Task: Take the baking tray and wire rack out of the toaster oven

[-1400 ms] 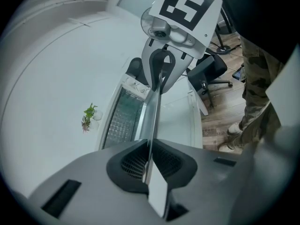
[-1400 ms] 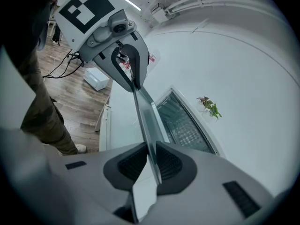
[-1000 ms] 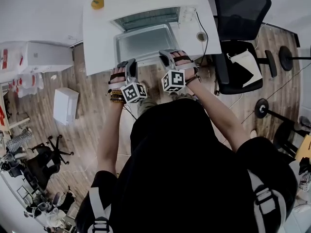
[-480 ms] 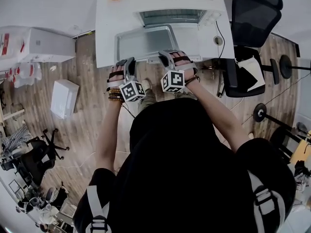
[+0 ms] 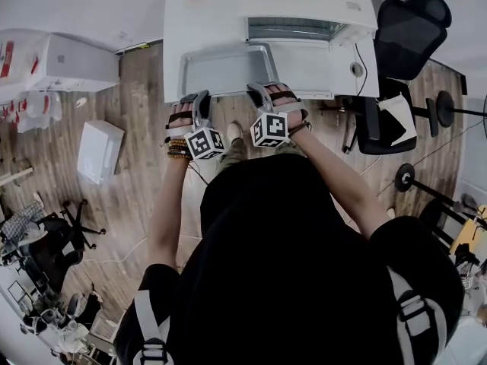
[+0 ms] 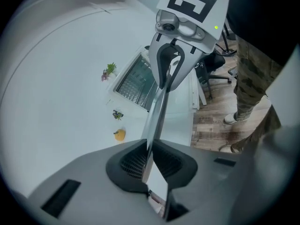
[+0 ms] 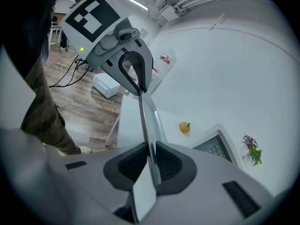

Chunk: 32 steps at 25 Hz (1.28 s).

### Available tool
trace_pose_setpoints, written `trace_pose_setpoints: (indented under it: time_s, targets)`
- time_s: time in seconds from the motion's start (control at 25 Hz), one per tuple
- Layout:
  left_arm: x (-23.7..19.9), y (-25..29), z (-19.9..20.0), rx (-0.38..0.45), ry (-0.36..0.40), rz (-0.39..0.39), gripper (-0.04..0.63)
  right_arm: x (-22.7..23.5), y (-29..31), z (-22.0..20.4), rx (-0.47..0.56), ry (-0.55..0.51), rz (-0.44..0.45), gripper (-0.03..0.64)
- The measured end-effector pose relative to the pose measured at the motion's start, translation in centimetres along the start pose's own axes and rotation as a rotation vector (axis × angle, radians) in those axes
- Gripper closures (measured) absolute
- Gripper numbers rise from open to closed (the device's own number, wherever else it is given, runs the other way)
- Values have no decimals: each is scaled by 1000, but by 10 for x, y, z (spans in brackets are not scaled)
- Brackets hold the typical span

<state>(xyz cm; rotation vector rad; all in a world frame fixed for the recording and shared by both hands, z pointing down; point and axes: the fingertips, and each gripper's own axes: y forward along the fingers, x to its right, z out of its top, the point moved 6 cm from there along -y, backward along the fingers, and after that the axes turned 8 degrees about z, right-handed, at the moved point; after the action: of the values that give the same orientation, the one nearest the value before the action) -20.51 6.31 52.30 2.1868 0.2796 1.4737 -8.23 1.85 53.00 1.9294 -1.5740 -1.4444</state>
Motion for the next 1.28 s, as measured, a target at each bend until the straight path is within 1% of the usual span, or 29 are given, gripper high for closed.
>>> trace_pose_setpoints:
  time_s: [0.4, 0.56, 0.76, 0.96, 1.2, 1.28]
  targets:
    - [-7, -1, -72, -8, -15, -11, 548, -13, 42, 55, 6, -16, 26, 549]
    - [-11, 5, -96, -5, -12, -20, 548, -14, 61, 70, 3, -38, 34, 549]
    - [-12, 20, -112, 9, -10, -44, 548, -9, 84, 75, -13, -58, 50, 549]
    - [-13, 39, -124, 9, -12, -83, 548, -2, 105, 76, -49, -40, 69, 549]
    - [-12, 56, -142, 2, 17, -143, 549, -3, 132, 81, -84, 10, 86, 551]
    - [-9, 63, -145, -8, 24, -163, 549, -2, 140, 78, -90, -5, 97, 551]
